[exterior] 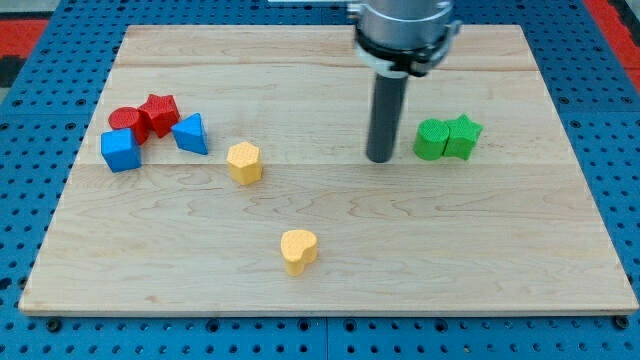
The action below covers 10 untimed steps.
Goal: Move the red blocks slightly to right
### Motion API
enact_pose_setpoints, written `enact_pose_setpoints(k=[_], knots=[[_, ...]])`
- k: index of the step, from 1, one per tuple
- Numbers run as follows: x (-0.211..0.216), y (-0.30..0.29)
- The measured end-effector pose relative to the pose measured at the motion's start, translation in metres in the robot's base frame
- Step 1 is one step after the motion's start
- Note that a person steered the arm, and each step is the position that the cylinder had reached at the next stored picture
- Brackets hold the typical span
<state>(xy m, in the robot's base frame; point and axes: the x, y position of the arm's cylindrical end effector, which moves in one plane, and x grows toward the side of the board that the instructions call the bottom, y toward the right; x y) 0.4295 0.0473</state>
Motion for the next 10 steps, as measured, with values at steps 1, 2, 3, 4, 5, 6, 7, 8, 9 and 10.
enact_pose_setpoints(k=[1,2,3,4,5,6,7,8,9,10], knots=[[-0.005,-0.041],[-0.049,-0.084],[-0.115,-0.095],[-0.155,-0.161],[-0.142,-0.226],[-0.136,-0.309],[-0.084,-0.344],[-0.051,-0.352],[-0.042,-0.350],[-0.043,-0.321]])
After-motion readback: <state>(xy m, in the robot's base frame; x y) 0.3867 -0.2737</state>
